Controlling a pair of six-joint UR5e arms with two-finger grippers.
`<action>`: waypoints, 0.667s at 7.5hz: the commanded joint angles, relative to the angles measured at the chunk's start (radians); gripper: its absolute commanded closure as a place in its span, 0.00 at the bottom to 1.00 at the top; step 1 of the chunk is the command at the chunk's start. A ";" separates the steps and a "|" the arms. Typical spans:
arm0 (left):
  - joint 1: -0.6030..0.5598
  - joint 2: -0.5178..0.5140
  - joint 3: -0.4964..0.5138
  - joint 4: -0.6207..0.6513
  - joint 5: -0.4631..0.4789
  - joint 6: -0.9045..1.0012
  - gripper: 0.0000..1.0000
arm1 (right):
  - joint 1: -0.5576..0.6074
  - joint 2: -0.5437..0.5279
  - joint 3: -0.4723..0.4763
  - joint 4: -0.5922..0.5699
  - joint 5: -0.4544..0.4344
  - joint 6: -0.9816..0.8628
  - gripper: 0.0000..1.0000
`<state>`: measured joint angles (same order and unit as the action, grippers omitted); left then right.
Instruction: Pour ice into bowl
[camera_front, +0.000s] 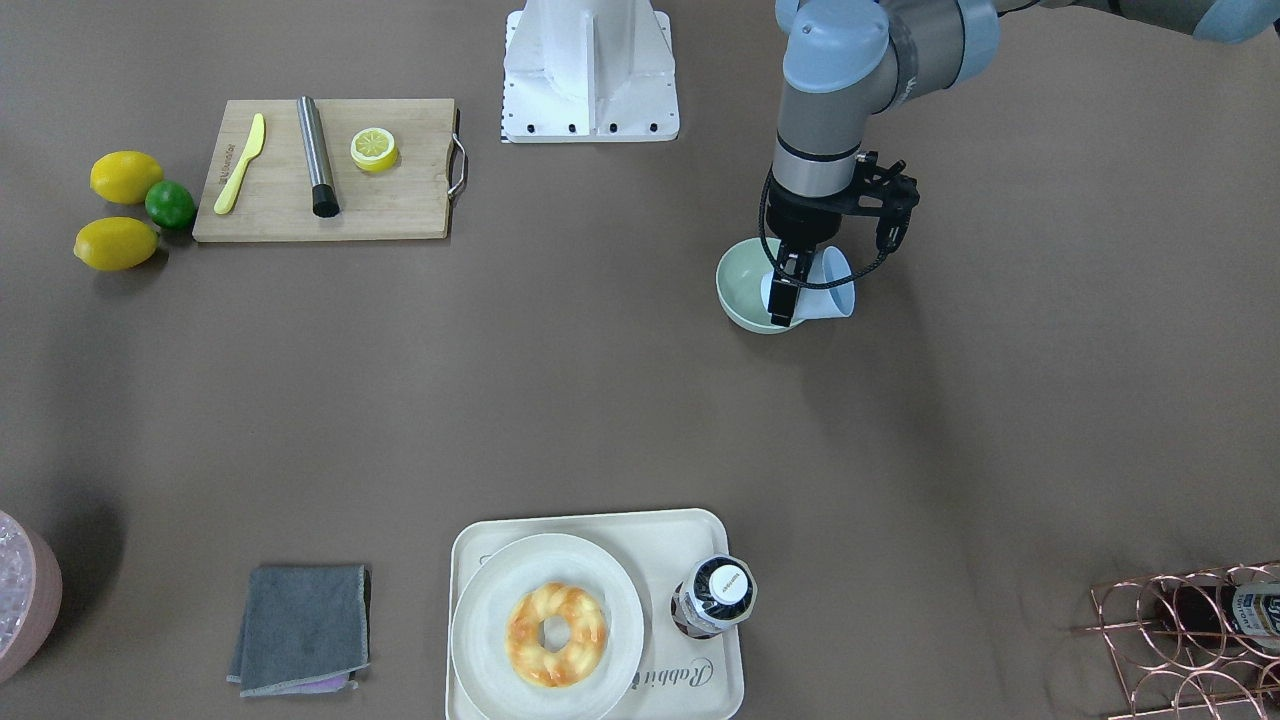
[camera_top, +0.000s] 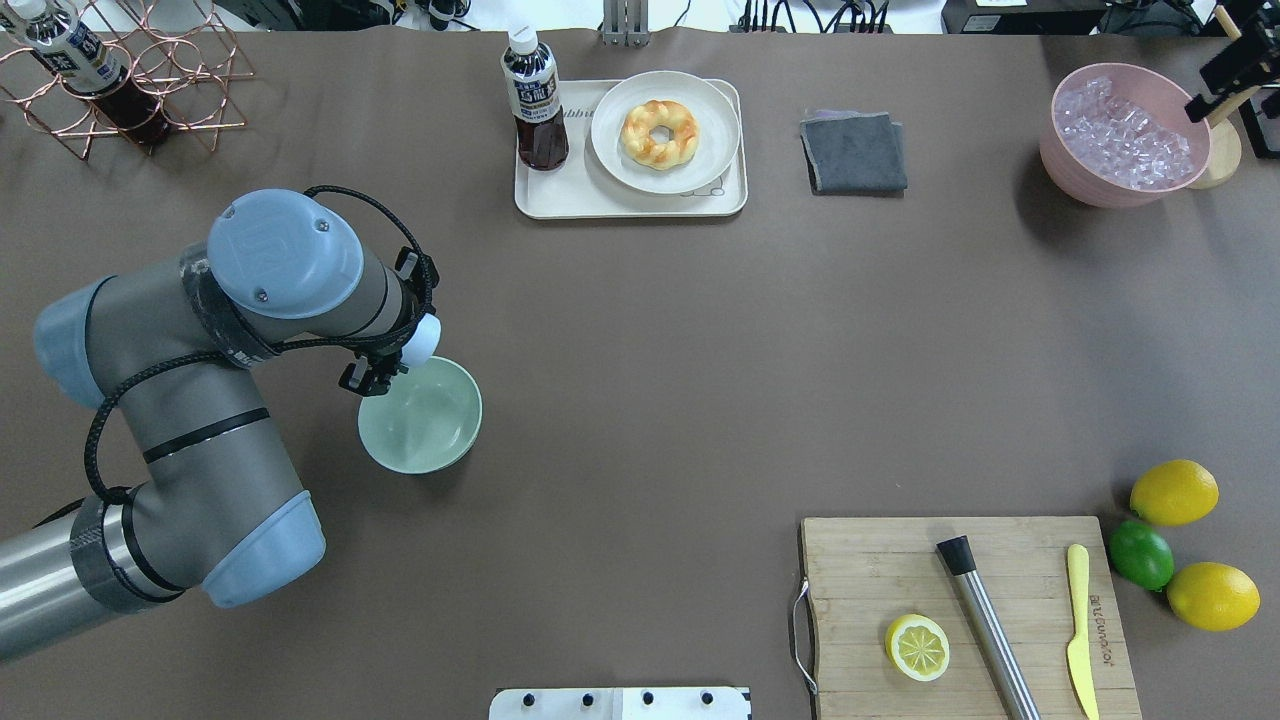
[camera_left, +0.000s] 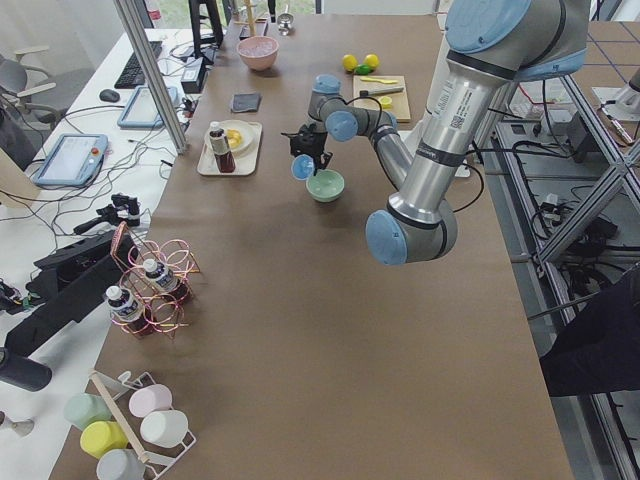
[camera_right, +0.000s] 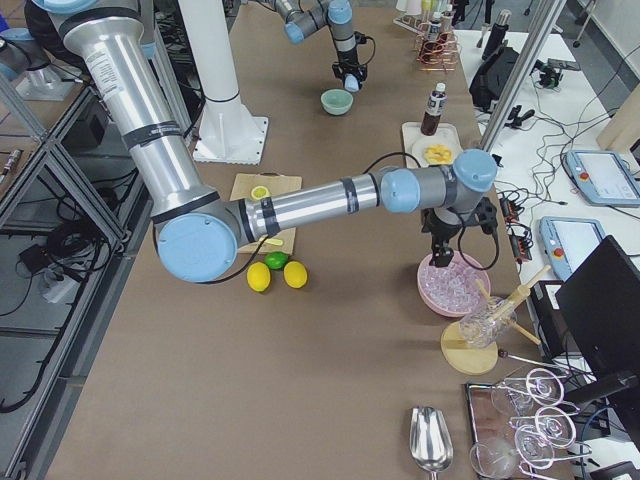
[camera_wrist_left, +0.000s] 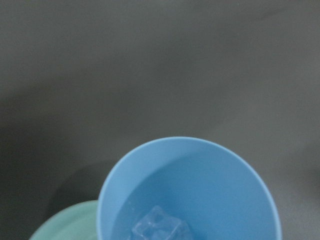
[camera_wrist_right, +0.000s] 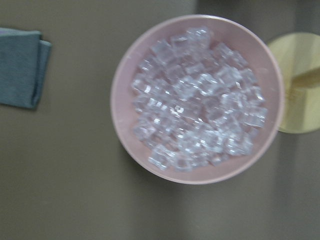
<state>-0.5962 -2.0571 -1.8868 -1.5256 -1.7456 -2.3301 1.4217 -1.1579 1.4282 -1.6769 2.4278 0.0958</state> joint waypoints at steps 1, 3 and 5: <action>0.010 -0.017 0.021 -0.116 -0.078 -0.090 0.37 | 0.083 -0.234 0.020 0.168 -0.071 -0.067 0.01; 0.027 -0.038 0.015 -0.145 -0.080 -0.147 0.37 | 0.092 -0.354 0.035 0.287 -0.140 -0.064 0.01; 0.039 -0.026 0.031 -0.313 -0.080 -0.225 0.37 | 0.097 -0.425 0.057 0.292 -0.153 -0.068 0.01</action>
<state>-0.5705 -2.0889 -1.8664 -1.7136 -1.8245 -2.4925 1.5124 -1.5158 1.4698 -1.4061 2.2927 0.0304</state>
